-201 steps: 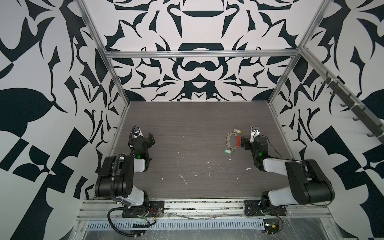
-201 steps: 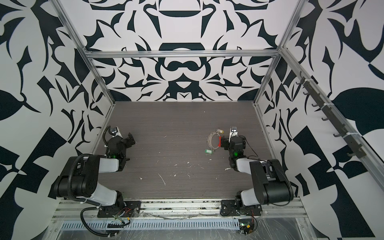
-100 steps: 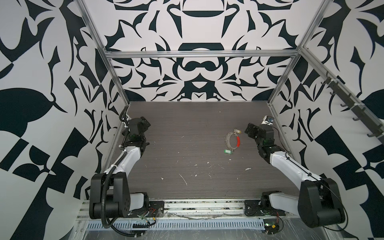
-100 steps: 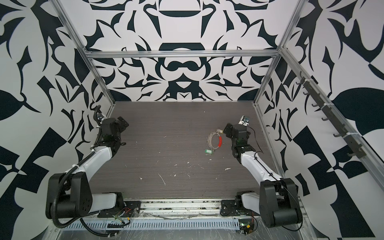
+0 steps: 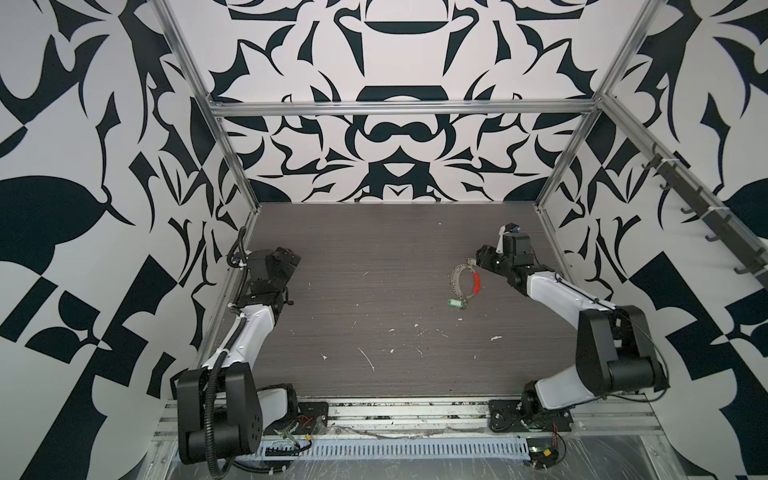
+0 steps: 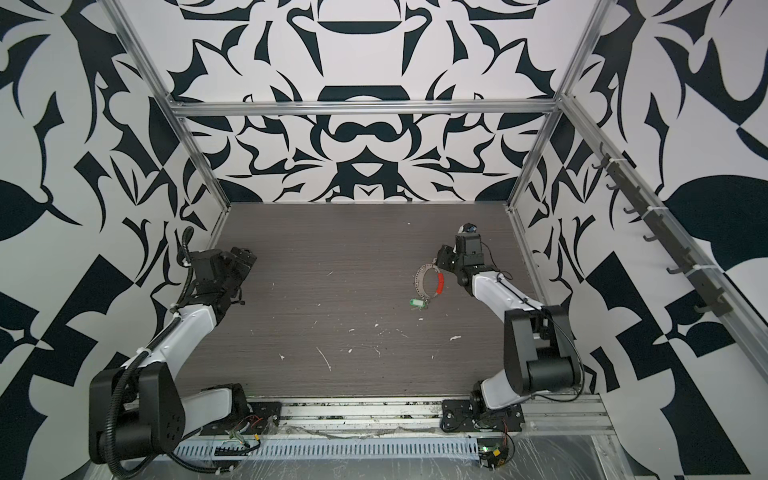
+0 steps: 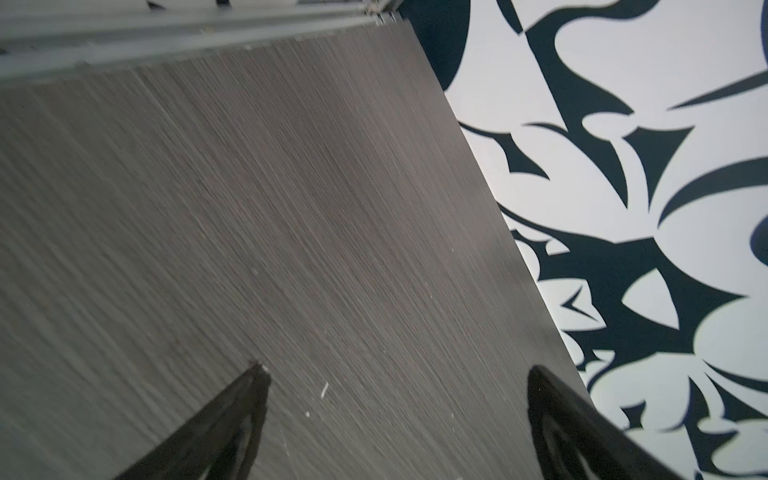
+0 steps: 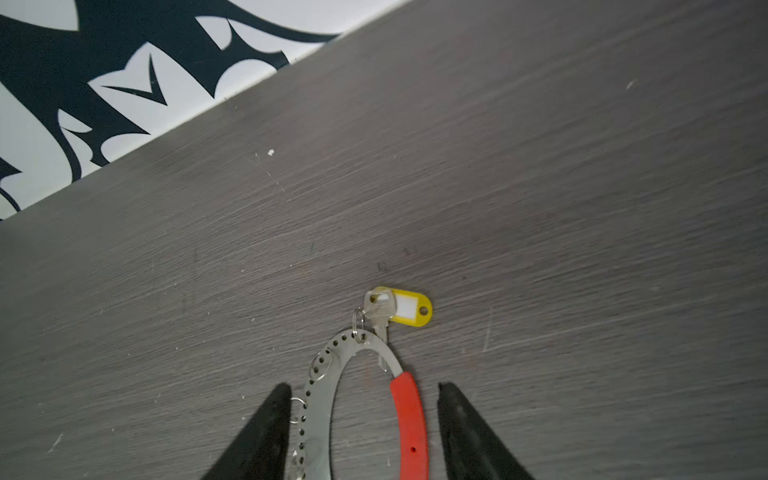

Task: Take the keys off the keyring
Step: 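Lower the right gripper and grasp the keyring's metal band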

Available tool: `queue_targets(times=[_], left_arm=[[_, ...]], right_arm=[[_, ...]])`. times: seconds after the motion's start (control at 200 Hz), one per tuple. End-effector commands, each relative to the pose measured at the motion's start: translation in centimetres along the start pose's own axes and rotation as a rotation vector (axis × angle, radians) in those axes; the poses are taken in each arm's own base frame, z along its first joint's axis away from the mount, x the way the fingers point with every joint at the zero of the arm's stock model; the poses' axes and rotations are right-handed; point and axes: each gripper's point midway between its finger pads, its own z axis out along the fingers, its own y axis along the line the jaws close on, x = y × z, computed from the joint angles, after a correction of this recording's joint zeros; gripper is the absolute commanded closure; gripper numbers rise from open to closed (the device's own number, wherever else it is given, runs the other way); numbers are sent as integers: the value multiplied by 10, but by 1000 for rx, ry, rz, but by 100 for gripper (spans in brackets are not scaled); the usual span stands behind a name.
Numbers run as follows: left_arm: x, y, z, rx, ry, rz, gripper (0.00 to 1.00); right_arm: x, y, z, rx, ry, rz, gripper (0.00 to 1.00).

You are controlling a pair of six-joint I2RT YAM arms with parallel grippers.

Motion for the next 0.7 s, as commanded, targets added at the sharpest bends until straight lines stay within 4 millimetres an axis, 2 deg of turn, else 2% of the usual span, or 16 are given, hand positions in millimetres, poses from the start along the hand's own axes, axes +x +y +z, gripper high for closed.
queue_targets(times=[0.0, 0.115, 0.355, 0.54, 0.695], left_arm=[[11, -40, -8, 138, 143, 24, 1], [22, -45, -16, 221, 158, 1, 0], [29, -34, -34, 243, 131, 18, 1], [33, -36, -36, 260, 147, 23, 1], [36, -37, -34, 263, 166, 20, 0]], right_arm=[[2, 10, 12, -23, 73, -65, 50], [8, 17, 27, -10, 120, -102, 55], [18, 22, 48, 19, 153, -114, 64], [20, 14, 56, 69, 166, -118, 71], [21, 8, 57, 98, 168, -133, 73]])
